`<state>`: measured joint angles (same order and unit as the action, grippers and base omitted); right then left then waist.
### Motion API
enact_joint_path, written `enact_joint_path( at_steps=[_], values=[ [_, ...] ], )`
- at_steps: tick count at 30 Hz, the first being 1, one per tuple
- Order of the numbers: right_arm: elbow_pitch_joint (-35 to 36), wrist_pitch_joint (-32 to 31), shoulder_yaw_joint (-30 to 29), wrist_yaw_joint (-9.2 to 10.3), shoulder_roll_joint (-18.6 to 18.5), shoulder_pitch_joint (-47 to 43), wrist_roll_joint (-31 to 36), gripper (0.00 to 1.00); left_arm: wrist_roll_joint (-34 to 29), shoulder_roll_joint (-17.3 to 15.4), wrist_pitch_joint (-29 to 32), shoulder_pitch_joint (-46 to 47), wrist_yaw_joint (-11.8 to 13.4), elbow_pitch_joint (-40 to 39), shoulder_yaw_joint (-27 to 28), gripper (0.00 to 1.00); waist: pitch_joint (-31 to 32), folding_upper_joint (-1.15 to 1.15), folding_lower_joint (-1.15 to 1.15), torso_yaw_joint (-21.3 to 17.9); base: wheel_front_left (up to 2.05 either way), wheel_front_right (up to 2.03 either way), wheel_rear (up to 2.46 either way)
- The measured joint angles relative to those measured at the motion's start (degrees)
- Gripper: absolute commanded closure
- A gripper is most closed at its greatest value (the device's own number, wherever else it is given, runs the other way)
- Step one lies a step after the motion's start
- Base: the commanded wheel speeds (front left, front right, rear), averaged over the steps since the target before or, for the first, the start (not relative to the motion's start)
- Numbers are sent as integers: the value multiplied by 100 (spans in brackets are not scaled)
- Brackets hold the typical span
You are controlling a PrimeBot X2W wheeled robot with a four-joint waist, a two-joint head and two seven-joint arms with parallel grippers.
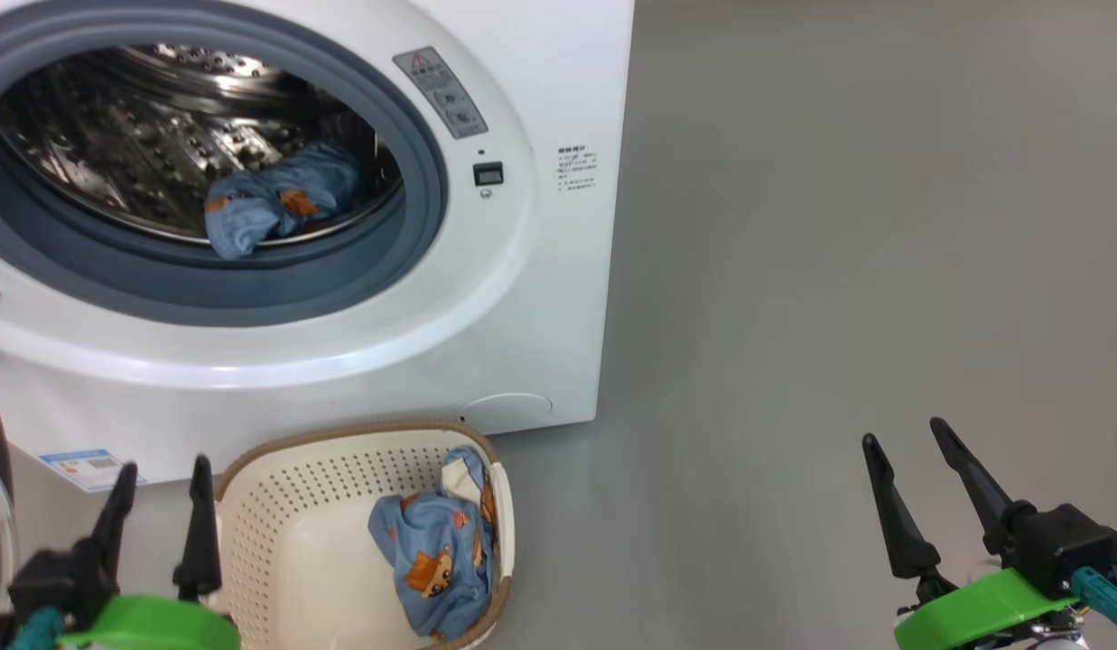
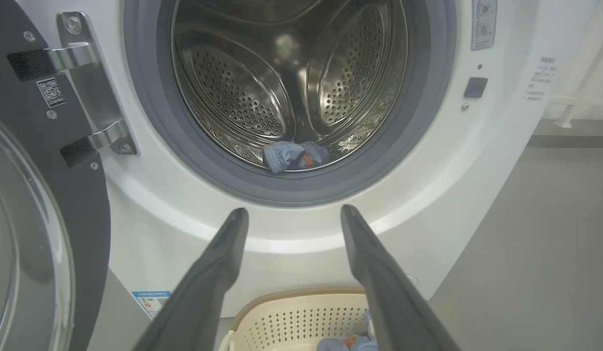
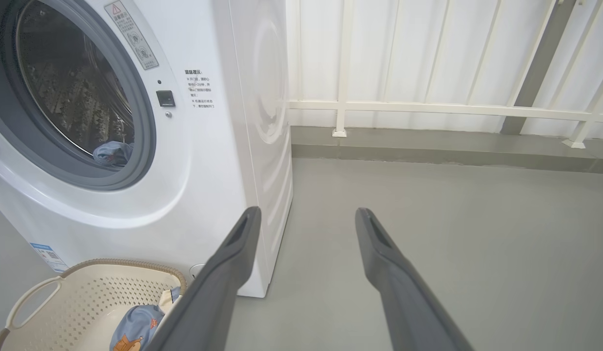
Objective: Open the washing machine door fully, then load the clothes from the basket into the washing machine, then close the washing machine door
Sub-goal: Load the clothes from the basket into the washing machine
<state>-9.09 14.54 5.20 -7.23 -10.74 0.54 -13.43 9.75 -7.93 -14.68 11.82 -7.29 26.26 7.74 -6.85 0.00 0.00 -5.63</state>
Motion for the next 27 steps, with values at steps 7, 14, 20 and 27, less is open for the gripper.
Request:
enact_joint_path(
  at_steps=[7,14,20,27],
  values=[
    [19,0,-66,0,-29,-206,-1,0,-43,185,0,-645,0,-412,153,0,189,0,0,0,0,0,0],
    [33,0,-136,0,-65,-406,-8,0,-180,363,4,-1198,0,-804,192,0,336,0,0,-10,0,0,0],
    [58,0,-172,0,-64,-487,-8,0,-182,417,4,-1475,-7,-1100,272,0,403,0,0,-1,0,0,0],
    [76,0,-200,0,-64,-575,-8,0,-221,498,4,-1712,-5,-1355,282,0,441,0,0,6,0,0,0]
  ],
)
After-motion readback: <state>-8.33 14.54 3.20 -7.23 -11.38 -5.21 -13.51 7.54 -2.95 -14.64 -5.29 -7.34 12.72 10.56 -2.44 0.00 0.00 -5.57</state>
